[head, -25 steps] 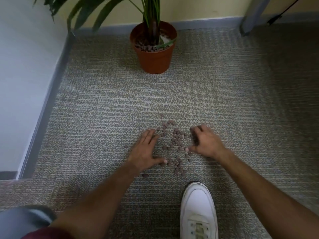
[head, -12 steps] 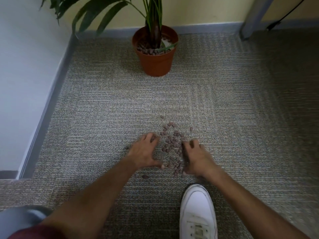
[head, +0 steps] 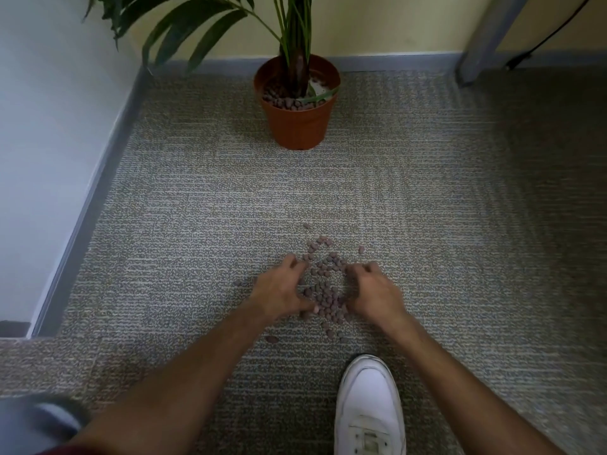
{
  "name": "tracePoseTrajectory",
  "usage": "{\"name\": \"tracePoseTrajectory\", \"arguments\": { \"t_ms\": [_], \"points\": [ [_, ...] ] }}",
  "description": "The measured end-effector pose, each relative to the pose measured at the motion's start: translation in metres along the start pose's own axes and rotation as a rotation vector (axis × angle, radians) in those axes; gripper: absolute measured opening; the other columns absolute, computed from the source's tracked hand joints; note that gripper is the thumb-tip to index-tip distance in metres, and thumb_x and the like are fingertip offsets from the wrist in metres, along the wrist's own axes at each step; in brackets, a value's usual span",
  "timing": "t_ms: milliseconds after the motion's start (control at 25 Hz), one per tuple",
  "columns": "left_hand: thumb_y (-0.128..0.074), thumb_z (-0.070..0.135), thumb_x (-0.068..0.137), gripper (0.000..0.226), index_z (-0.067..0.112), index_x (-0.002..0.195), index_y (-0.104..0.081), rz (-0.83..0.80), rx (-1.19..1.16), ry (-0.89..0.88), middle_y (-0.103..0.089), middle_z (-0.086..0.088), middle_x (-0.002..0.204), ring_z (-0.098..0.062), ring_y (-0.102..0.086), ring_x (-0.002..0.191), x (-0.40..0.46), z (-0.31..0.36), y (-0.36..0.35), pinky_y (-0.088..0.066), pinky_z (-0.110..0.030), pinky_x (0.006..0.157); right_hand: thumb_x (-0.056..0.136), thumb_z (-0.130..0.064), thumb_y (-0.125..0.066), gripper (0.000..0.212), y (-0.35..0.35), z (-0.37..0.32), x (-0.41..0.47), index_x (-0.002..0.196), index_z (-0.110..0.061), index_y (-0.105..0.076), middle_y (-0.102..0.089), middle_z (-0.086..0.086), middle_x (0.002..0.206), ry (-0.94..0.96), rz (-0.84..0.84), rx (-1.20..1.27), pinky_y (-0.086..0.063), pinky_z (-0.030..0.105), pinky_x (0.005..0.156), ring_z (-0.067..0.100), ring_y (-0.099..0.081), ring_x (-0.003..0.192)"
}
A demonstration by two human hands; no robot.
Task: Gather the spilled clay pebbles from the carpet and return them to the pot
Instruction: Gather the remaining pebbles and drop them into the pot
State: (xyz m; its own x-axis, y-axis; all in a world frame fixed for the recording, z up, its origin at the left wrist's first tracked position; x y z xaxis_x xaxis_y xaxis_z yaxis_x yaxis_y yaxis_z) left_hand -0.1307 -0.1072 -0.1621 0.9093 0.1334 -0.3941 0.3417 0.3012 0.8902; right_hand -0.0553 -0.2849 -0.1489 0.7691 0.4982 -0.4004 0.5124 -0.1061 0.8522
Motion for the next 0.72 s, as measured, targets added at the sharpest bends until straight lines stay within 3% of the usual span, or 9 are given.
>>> {"name": "tracePoseTrajectory", "arguments": {
  "t_ms": [80, 160, 320, 440, 560, 720],
  "points": [
    [-0.076, 0.063, 0.06, 0.099, 0.019, 0.139, -0.033, -0.069, 0.023, 0.009, -0.031, -0.003, 0.14, -0.026, -0.052, 0.112, -0.004, -0.004, -0.002, -0.049, -0.042, 0.092, 0.066, -0.026, -0.084, 0.088, -0.003, 0.007, -0.005, 0.138, -0.023, -0.033, -0.038, 0.009, 0.126, -0.031, -0.09, -0.124, -0.049, 0.038, 0.087, 0.029, -0.05, 0.111],
    [-0.081, 0.051, 0.061, 0.1, 0.013, 0.14, -0.033, -0.105, -0.002, -0.002, -0.032, -0.007, 0.142, -0.03, -0.051, 0.116, -0.003, 0.005, -0.005, -0.048, -0.043, 0.097, 0.069, -0.021, -0.08, 0.085, -0.011, 0.002, -0.007, 0.138, -0.021, -0.031, -0.035, 0.011, 0.125, 0.048, -0.107, -0.158, -0.051, 0.041, 0.089, 0.031, -0.05, 0.108],
    [-0.071, 0.027, 0.076, 0.051, 0.007, 0.118, -0.052, 0.003, -0.131, -0.091, -0.056, -0.012, 0.118, -0.03, -0.058, 0.105, 0.0, 0.032, -0.006, -0.049, -0.04, 0.091, 0.08, -0.017, -0.067, 0.05, -0.019, -0.017, -0.002, 0.128, -0.017, -0.051, -0.044, 0.009, 0.115, 0.246, -0.045, -0.002, -0.048, 0.033, 0.086, 0.027, -0.057, 0.097],
    [-0.061, 0.017, 0.081, 0.015, 0.007, 0.092, -0.063, 0.081, -0.311, -0.025, -0.069, -0.013, 0.093, -0.03, -0.065, 0.086, -0.001, 0.036, -0.004, -0.051, -0.033, 0.074, 0.081, -0.013, -0.066, 0.027, -0.023, -0.028, 0.001, 0.107, -0.011, -0.065, -0.056, 0.009, 0.102, 0.293, 0.021, 0.118, -0.049, 0.03, 0.079, 0.025, -0.06, 0.085],
    [-0.062, 0.01, 0.078, 0.007, 0.007, 0.081, -0.068, 0.06, -0.371, 0.082, -0.072, -0.013, 0.08, -0.027, -0.066, 0.077, 0.002, 0.032, -0.004, -0.049, -0.03, 0.067, 0.077, -0.01, -0.067, 0.015, -0.025, -0.03, 0.005, 0.091, -0.014, -0.071, -0.067, 0.006, 0.089, 0.284, 0.083, 0.186, -0.048, 0.027, 0.075, 0.022, -0.062, 0.08],
    [-0.068, -0.003, 0.072, 0.007, 0.002, 0.076, -0.071, 0.026, -0.726, 0.174, -0.069, -0.015, 0.072, -0.02, -0.061, 0.061, 0.005, 0.025, -0.003, -0.053, -0.029, 0.06, 0.071, -0.002, -0.071, 0.02, -0.024, -0.022, 0.011, 0.081, -0.019, -0.075, -0.073, -0.002, 0.078, 0.139, 0.056, 0.517, -0.05, 0.025, 0.071, 0.014, -0.065, 0.073]
  ]
}}
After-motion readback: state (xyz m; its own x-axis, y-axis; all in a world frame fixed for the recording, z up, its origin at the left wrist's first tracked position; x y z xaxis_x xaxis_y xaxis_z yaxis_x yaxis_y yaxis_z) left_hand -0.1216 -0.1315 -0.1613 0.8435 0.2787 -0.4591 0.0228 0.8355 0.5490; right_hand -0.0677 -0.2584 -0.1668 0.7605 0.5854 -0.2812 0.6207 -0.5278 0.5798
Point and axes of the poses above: each hand's wrist, its own x-axis towards the middle knuckle, its own y-axis out of the back of the hand, z = x × y, the point moved 3 cm from there along x, towards the middle knuckle
